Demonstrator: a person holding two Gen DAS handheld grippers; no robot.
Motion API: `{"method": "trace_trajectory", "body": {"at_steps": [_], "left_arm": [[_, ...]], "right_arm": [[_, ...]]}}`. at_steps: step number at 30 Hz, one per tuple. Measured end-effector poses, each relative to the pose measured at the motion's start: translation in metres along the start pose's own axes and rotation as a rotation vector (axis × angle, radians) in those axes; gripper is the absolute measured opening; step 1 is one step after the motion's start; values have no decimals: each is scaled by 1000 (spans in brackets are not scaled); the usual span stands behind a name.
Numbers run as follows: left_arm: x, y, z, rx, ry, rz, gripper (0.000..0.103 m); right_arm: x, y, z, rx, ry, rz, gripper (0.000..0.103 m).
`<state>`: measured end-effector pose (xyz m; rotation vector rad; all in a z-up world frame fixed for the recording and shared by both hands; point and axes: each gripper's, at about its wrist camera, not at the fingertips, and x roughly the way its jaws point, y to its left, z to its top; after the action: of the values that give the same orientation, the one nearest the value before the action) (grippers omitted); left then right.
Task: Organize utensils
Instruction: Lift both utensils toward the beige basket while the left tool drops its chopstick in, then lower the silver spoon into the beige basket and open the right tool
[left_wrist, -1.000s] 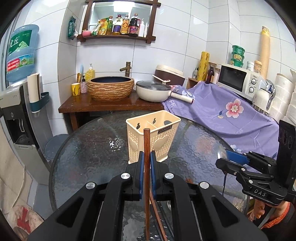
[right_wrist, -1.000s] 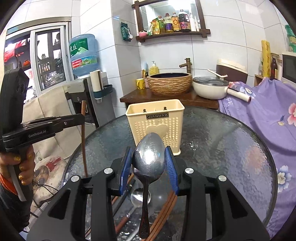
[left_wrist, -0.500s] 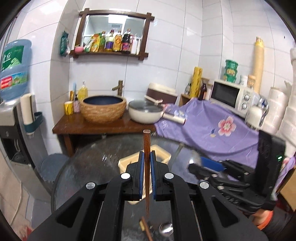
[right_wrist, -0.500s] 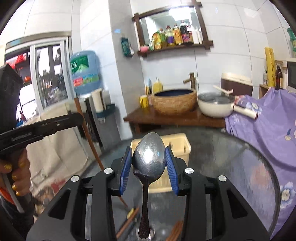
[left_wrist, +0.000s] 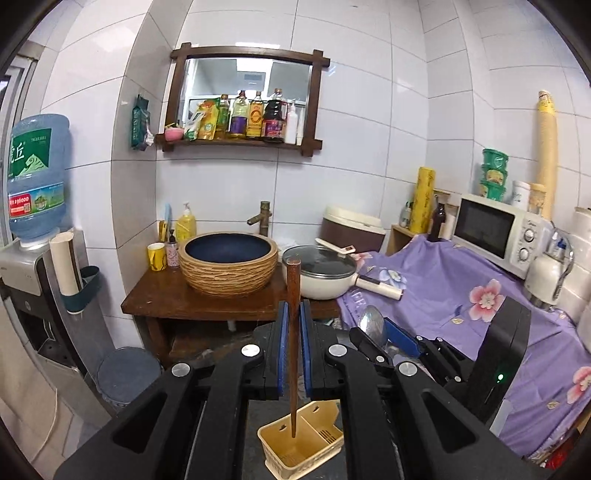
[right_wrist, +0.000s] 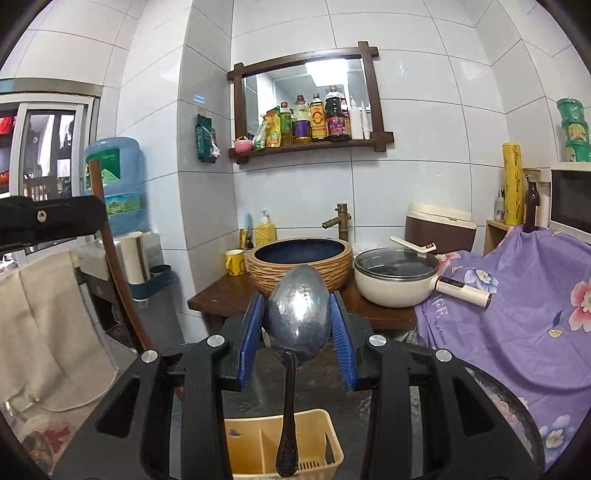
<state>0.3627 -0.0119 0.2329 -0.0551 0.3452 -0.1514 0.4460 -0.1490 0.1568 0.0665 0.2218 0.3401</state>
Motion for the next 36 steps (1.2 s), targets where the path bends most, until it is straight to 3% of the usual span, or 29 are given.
{"method": "trace_trajectory", "body": {"at_steps": [9,18,27,36], "left_arm": [[40,8,-59,-12,84,3,7],[46,12,-67,-16,89,8,7],[57,10,-92,10,133,13,7],[66,12,-118,4,193,-16,6]], "right_arm": [[26,-9,-52,-13,-4,-46,37],[14,-4,1,31,-60,11,37],[33,-8,-71,29,70,2,36],[30,-16,-103,20,159,-1,36]]}}
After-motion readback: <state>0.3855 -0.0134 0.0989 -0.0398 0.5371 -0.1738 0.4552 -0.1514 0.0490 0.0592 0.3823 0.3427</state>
